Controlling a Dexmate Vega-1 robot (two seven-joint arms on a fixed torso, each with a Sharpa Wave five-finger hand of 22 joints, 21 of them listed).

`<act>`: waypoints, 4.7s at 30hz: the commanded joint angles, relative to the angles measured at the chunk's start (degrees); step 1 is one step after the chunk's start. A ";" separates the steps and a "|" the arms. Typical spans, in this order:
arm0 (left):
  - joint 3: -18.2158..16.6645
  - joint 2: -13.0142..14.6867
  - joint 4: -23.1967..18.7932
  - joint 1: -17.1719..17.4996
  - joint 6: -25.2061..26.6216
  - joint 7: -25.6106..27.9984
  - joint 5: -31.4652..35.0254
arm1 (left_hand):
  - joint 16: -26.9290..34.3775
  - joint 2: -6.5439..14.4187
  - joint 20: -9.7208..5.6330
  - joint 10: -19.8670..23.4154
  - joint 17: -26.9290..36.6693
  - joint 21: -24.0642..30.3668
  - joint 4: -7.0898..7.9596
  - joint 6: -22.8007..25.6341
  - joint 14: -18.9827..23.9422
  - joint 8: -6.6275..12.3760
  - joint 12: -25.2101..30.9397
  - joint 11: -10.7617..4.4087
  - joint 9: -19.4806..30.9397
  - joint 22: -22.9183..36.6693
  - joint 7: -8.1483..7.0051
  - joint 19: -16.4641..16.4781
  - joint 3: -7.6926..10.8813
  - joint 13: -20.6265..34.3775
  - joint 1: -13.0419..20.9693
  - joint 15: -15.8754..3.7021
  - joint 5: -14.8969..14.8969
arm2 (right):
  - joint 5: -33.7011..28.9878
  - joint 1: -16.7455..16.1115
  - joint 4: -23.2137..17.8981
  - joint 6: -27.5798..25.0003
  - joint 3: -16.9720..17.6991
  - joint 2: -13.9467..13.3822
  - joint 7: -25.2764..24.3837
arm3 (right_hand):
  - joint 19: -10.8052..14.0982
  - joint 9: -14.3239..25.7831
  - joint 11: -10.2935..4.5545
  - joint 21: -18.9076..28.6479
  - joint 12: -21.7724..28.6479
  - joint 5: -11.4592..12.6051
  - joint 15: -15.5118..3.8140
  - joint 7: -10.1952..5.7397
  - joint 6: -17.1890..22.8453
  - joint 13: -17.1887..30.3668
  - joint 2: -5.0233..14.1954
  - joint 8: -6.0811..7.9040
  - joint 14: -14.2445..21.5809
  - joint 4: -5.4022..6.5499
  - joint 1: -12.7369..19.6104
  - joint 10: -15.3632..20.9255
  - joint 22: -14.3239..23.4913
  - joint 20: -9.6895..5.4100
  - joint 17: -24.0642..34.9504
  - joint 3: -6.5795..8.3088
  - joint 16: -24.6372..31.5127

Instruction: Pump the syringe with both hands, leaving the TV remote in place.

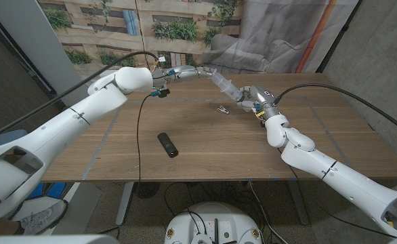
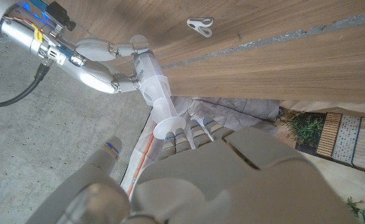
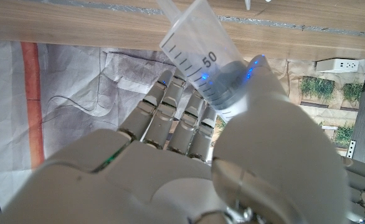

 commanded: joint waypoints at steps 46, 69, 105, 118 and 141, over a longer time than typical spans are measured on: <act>3.74 -3.78 3.81 -2.79 -1.22 -1.96 1.96 | -0.21 5.03 -3.81 -0.62 -0.07 0.39 0.93 -0.86 -0.12 0.01 0.25 0.18 0.34 0.18 0.13 -0.35 0.30 0.29 0.49 -2.53 0.46 | 0.57 -0.44 0.31 1.53 0.97 1.56 -3.28 | 0.84 0.37 -2.60 -0.20 0.45 0.52 -6.88 -3.31 4.01 0.14 9.16 -1.06 1.23 0.07 3.31 3.73 0.15 -7.10 0.80 -0.04 -0.26; 5.49 -6.62 7.81 -4.44 -3.82 -3.20 1.64 | -0.15 4.96 -3.78 -0.58 -0.07 0.42 1.15 -0.87 -0.04 0.08 0.33 0.09 0.34 0.18 0.14 -0.36 0.30 0.28 0.52 -2.48 0.49 | 0.75 -0.19 0.88 2.48 0.91 1.99 -4.25 | 0.89 0.42 -2.63 -0.21 0.44 0.51 -6.86 -3.32 4.33 0.16 9.13 -1.44 1.32 0.04 3.33 3.97 0.15 -7.14 1.05 -0.05 -0.43; 1.55 -2.06 1.09 -1.65 0.79 3.55 6.05 | -0.06 5.12 -3.82 -0.15 -0.13 0.71 1.22 -0.30 0.47 0.30 0.51 0.15 0.35 0.16 -0.14 0.52 0.56 0.30 0.81 -2.43 0.58 | 5.71 -1.41 1.95 3.69 2.52 3.63 -5.84 | 0.48 0.45 -2.61 -0.37 0.19 0.56 -6.93 -3.37 4.36 0.17 9.21 -2.09 1.07 0.03 3.49 3.48 0.16 -6.95 1.28 0.04 -0.88; 0.53 -1.03 -0.65 -1.66 1.50 4.82 7.89 | -0.13 5.20 -3.76 -0.37 -0.18 0.77 0.96 -0.17 0.52 0.30 0.42 0.15 0.36 0.14 -0.43 0.89 0.78 0.31 1.07 -2.45 0.62 | 6.36 -1.96 1.55 3.98 2.45 2.99 -5.86 | 0.36 0.45 -2.60 -0.38 0.14 0.56 -6.82 -3.37 4.27 0.19 9.22 -2.38 0.98 0.04 3.52 3.18 0.16 -6.88 1.51 0.02 -0.94; -7.27 1.61 -5.27 7.03 6.72 14.46 1.49 | -0.16 5.03 -3.37 -0.22 -0.22 0.94 0.35 0.05 0.72 0.32 0.49 0.11 0.38 0.12 -0.94 1.82 1.09 0.31 1.48 -2.38 0.60 | 4.62 -1.69 0.15 2.24 1.71 0.94 -4.03 | 0.26 0.49 -2.59 -0.37 0.18 0.58 -6.95 -3.43 4.24 0.21 8.70 -2.76 0.63 -0.33 4.03 3.07 0.15 -6.70 1.83 -0.25 -1.03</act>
